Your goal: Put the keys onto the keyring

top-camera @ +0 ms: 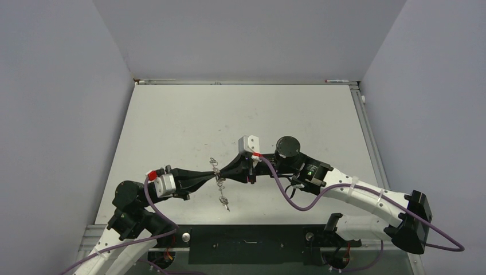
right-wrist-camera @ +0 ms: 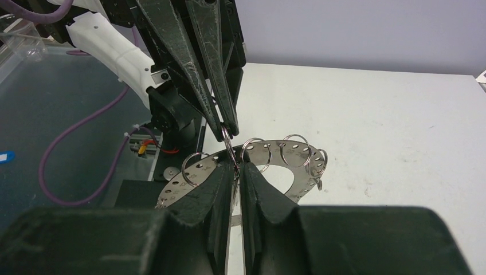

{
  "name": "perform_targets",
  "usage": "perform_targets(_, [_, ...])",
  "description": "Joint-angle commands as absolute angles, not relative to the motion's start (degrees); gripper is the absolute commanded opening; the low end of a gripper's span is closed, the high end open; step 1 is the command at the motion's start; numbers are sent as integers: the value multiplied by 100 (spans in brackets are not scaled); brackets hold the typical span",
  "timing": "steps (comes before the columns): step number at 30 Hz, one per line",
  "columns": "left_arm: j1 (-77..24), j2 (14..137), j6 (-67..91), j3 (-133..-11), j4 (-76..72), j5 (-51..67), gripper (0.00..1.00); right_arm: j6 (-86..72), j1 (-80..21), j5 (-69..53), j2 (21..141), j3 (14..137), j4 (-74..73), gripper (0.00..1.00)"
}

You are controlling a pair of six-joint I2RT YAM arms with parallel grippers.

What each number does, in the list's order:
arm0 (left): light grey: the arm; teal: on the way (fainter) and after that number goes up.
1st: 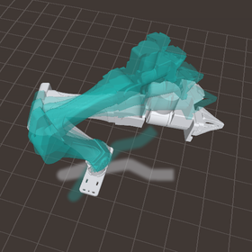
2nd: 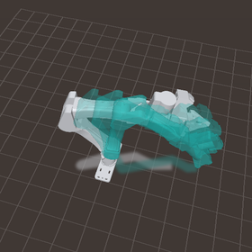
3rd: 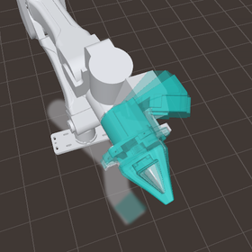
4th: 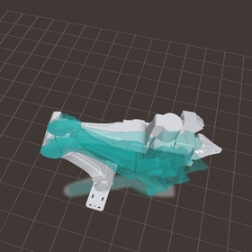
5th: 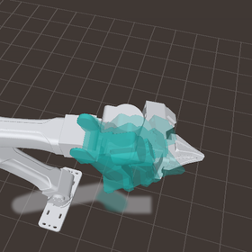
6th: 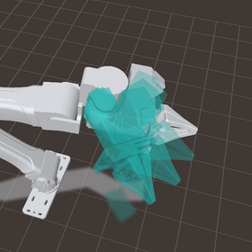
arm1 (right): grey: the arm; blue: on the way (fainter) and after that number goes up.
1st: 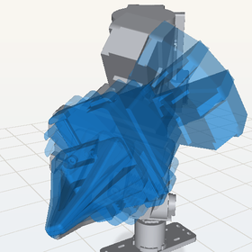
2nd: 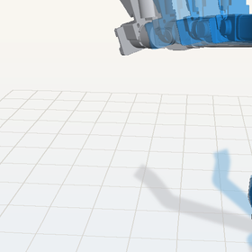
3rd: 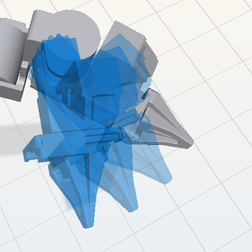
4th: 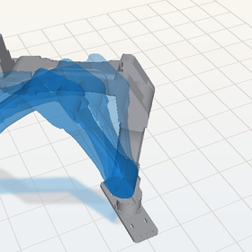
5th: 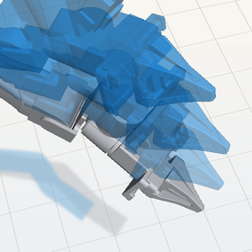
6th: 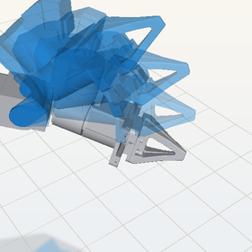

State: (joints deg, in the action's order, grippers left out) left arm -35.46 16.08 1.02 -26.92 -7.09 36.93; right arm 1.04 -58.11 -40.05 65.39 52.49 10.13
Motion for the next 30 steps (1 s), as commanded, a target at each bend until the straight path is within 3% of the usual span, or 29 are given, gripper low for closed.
perform_targets(1, [-3519,1573,108,-2760,-1028,3653,0,167,-5778,-4192,6548,5493,1178,12])
perform_targets(7, [-3516,1559,114,-2755,-1027,3608,0,187,-5781,-4210,6519,5464,1195,6])
perform_targets(19, [-3507,1398,40,-2724,-1046,3202,0,-751,-6002,-4066,6618,4581,2493,5])
perform_targets(30, [-3480,1336,42,-2706,-1029,3057,0,-311,-6311,-3482,6815,4907,2028,5])
